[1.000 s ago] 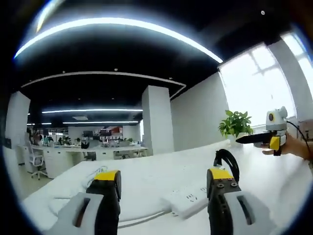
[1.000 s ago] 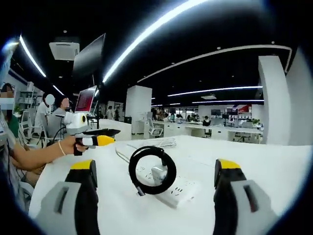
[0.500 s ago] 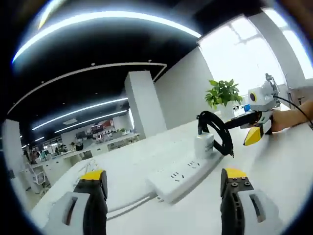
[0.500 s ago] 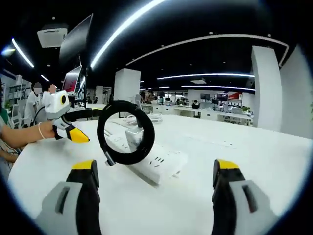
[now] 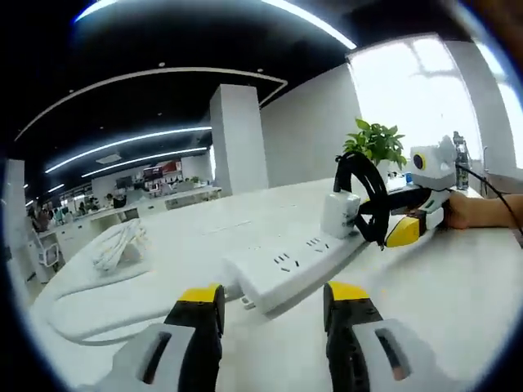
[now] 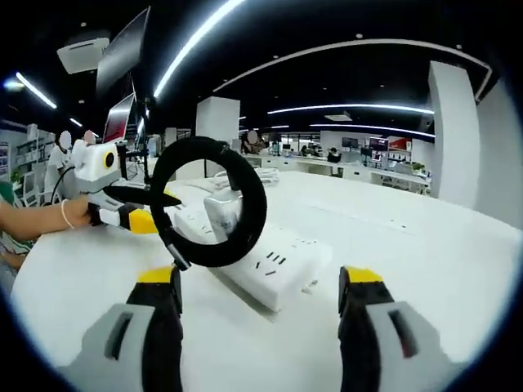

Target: Straighten the power strip on the desk, plug the charger into it

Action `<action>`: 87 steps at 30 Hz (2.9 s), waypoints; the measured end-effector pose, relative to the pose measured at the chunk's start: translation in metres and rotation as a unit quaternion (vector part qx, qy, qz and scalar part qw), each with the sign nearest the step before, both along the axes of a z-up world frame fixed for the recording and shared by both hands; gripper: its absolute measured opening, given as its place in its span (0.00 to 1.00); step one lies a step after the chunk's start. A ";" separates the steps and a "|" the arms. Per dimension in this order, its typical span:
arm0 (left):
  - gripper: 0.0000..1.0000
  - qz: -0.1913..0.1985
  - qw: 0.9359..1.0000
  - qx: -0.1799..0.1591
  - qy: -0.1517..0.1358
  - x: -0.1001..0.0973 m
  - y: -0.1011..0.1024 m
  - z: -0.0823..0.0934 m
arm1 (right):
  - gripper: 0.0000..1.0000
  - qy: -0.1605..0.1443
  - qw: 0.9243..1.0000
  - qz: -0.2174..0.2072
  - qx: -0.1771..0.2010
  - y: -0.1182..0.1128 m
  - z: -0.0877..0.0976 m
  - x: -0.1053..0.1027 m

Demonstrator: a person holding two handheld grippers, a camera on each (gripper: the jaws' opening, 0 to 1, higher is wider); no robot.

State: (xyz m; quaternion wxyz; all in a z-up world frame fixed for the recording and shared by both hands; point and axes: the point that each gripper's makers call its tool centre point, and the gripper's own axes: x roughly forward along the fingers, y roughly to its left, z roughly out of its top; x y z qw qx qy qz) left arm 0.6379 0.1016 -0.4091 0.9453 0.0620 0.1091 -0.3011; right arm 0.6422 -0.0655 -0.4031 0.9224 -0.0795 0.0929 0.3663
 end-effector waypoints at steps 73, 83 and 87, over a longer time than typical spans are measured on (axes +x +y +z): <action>0.15 -0.009 0.999 0.007 0.042 -0.015 0.000 -0.010 | 0.14 0.057 0.993 -0.099 -0.005 -0.020 -0.011 -0.024; 0.23 -0.003 0.999 -0.033 0.025 -0.013 0.002 0.005 | 0.26 0.009 0.995 -0.081 -0.054 -0.016 -0.008 -0.026; 0.40 0.006 1.000 -0.015 0.015 -0.013 0.006 0.001 | 0.30 0.002 0.995 -0.082 -0.052 -0.018 -0.005 -0.028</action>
